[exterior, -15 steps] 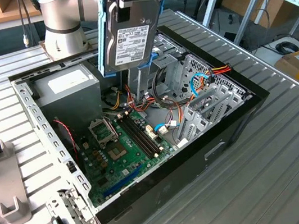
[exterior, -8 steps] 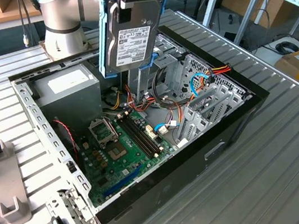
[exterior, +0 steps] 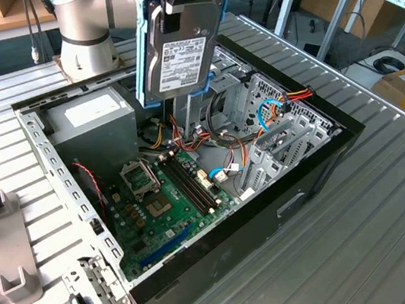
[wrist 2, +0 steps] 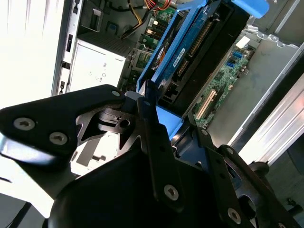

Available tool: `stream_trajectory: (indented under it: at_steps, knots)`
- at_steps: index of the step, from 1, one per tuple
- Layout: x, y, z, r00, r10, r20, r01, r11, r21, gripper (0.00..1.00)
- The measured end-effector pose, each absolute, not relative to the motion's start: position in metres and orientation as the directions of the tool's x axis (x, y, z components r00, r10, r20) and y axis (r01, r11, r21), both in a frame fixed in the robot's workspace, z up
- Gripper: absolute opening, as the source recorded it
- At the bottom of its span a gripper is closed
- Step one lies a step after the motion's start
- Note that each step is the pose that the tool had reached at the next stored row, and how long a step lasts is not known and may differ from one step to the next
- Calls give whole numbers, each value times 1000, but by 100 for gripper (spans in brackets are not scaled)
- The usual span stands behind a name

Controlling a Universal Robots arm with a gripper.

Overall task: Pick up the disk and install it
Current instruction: 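Pick up the disk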

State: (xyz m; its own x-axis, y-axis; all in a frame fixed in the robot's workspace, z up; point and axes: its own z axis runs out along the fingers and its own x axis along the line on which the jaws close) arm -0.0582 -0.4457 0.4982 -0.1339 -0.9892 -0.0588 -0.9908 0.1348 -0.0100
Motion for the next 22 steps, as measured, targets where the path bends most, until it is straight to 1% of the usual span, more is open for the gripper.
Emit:
stream_trajectory:
  at_steps: [22]
  knots:
    - [-58, -455, 498, -134, -989, -59, -991, 135, -10, 37]
